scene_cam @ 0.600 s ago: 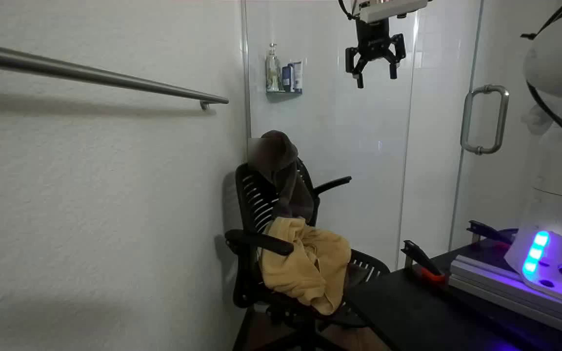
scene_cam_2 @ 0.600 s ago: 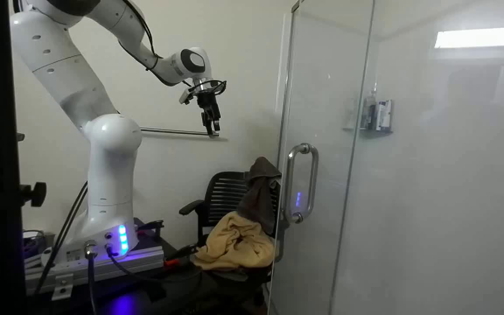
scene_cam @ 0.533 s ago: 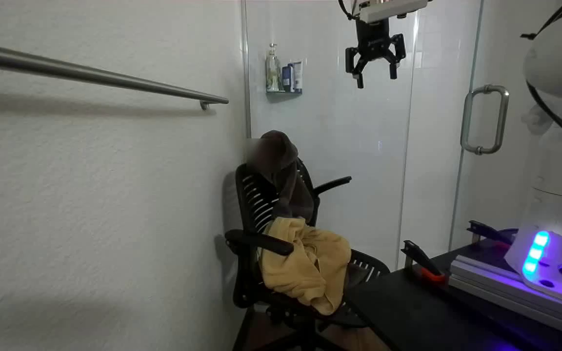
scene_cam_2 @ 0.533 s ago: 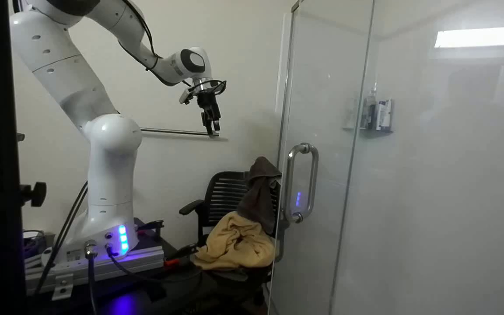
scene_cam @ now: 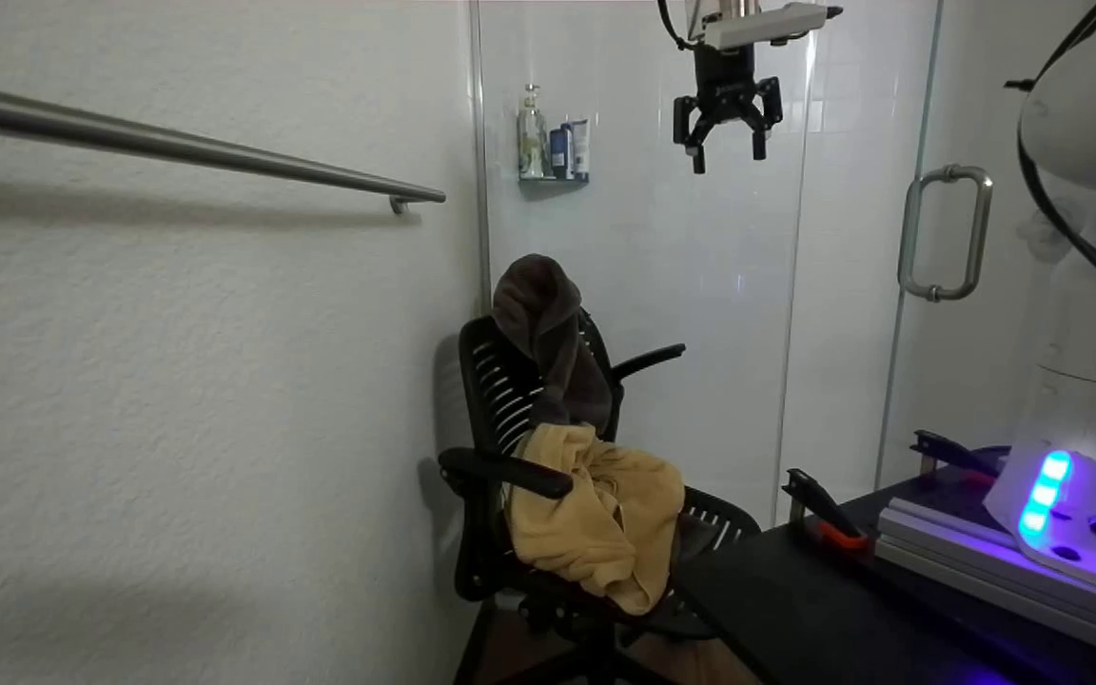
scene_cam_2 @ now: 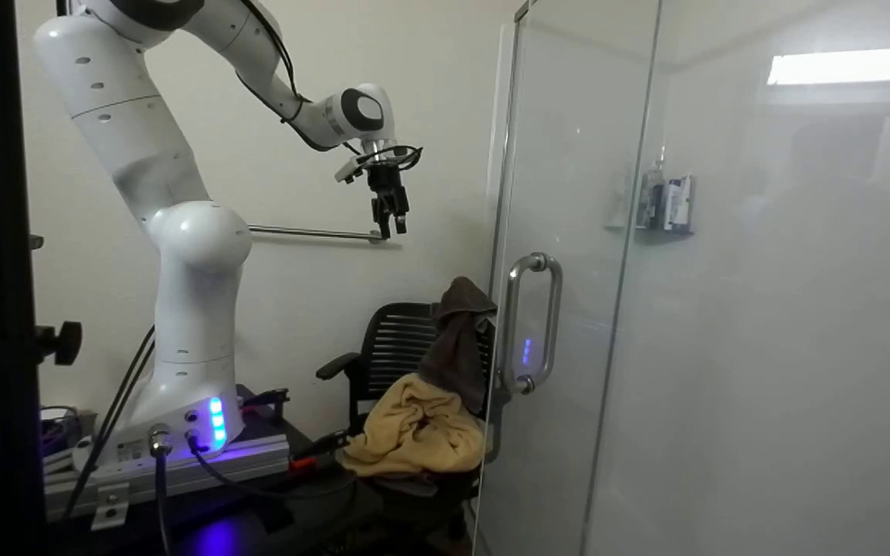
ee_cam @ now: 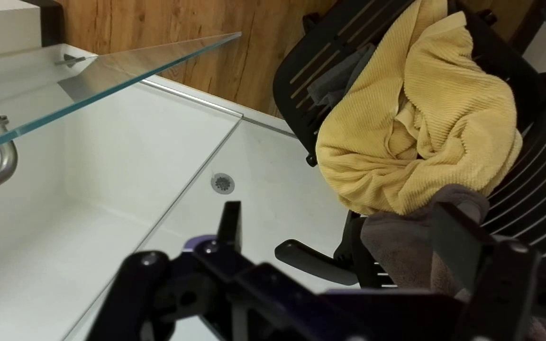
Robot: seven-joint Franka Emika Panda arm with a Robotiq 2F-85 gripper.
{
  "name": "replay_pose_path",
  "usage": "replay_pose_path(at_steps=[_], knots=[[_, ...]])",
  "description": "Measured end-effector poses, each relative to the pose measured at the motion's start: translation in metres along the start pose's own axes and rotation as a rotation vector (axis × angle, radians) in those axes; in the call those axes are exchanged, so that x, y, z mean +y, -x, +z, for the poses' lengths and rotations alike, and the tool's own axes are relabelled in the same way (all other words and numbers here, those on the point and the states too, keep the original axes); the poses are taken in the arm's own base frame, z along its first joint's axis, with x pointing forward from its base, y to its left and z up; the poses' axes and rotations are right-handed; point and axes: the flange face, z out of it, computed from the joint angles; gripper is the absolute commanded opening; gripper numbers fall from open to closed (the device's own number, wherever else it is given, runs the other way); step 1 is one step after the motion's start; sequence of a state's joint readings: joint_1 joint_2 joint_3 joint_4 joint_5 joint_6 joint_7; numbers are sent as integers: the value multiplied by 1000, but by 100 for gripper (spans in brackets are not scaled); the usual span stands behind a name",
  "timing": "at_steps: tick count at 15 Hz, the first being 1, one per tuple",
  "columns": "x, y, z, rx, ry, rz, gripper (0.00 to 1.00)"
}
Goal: Remove the towel from the backrest of the chair and put it on the sink
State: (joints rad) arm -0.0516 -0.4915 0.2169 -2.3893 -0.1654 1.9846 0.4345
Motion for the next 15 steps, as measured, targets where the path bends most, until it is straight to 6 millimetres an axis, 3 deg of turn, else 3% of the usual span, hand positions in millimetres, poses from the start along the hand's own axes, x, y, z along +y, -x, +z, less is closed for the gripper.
replay_pose_path(at_steps=[5,7,11,13,15], knots=[[-4,-4,3,-14,-29,-13,100],[8,-16,6,-10,-116,-40,100],[43,-67,21,-18,-236,-113,100],[38,-95,26,-25,-233,-159,100],[19,-119,28,-47,-205,-221,100]])
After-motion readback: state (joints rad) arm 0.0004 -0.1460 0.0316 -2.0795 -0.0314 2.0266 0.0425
